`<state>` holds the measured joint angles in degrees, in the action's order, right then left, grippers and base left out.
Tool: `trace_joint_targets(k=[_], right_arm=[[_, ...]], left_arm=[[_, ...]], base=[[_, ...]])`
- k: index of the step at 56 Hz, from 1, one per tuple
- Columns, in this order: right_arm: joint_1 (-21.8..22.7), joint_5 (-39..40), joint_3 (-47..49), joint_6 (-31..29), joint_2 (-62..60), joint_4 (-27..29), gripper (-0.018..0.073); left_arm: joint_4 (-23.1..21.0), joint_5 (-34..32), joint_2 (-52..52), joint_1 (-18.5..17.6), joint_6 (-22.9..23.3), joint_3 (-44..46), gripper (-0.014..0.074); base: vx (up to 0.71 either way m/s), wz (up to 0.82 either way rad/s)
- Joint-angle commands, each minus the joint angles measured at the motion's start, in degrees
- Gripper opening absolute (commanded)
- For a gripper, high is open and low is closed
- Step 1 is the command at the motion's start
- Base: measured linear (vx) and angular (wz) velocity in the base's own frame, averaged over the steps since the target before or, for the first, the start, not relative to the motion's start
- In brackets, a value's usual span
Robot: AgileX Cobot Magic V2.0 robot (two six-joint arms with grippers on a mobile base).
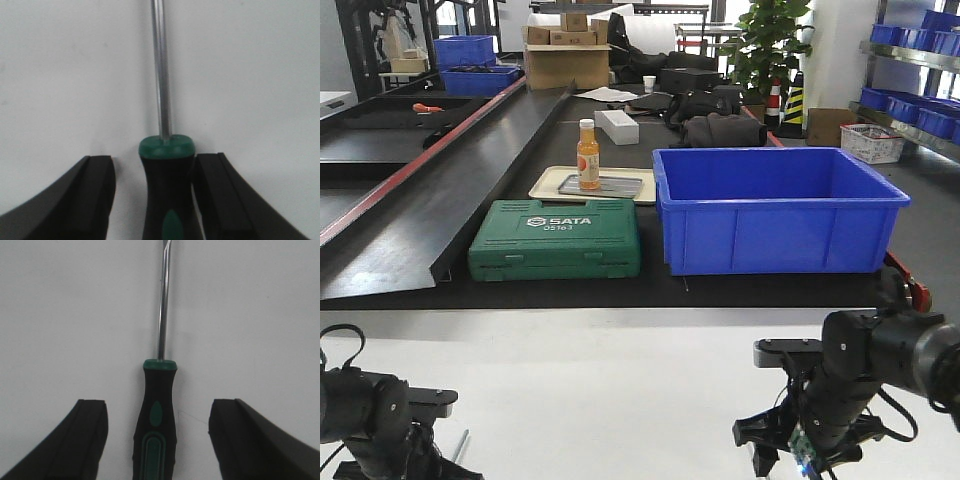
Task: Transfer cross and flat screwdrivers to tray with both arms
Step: 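Lower both grippers around the green-handled screwdrivers on the table, then close both grippers on the screwdriver handles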
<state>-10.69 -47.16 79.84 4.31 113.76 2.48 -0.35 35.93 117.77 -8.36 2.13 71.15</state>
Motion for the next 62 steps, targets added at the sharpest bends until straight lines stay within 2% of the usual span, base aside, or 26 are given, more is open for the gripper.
trace_joint_targets(k=[1, 15, 24, 36, 43, 51, 59, 62], right_arm=[[0.01, -0.98, 4.36, 0.09, 0.4, -0.46, 0.0504], [0.01, -0.55, 4.93, 1.12, 6.35, -0.58, 0.0501], [0.01, 2.04, 4.93, 1.93, 7.97, -0.57, 0.0501], [0.01, 1.36, 4.93, 1.86, 8.85, -0.57, 0.0477], [0.01, 0.55, 4.93, 1.79, 8.85, 1.51, 0.041], [0.01, -1.62, 4.93, 1.44, 8.85, 3.37, 0.0288], [0.01, -2.48, 4.93, 1.44, 8.85, 3.79, 0.0147], [0.01, -2.53, 4.93, 1.44, 8.85, 3.79, 0.0083]], left_arm=[[-0.04, -0.63, -2.17, -0.34, 0.15, 0.9, 0.0492], [-0.04, -0.75, -2.17, -0.34, 0.15, 0.9, 0.0492], [-0.04, -0.8, -2.17, -0.34, 0.15, 0.9, 0.0492], [-0.09, -0.93, -2.17, -0.34, 0.15, 0.9, 0.0492], [-0.08, -0.81, -2.17, -0.34, 0.15, 0.9, 0.0482], [-0.54, -0.61, -2.17, -0.34, 0.15, 0.9, 0.0447], [-2.52, -0.61, -2.17, -0.34, 0.08, 0.9, 0.0343], [-3.61, -0.56, -2.17, -0.34, -0.78, 0.9, 0.0271]], base=[[0.0, 0.0], [0.0, 0.0], [0.0, 0.0], [0.0, 0.0], [0.0, 0.0], [0.0, 0.0], [0.0, 0.0], [0.0, 0.0]])
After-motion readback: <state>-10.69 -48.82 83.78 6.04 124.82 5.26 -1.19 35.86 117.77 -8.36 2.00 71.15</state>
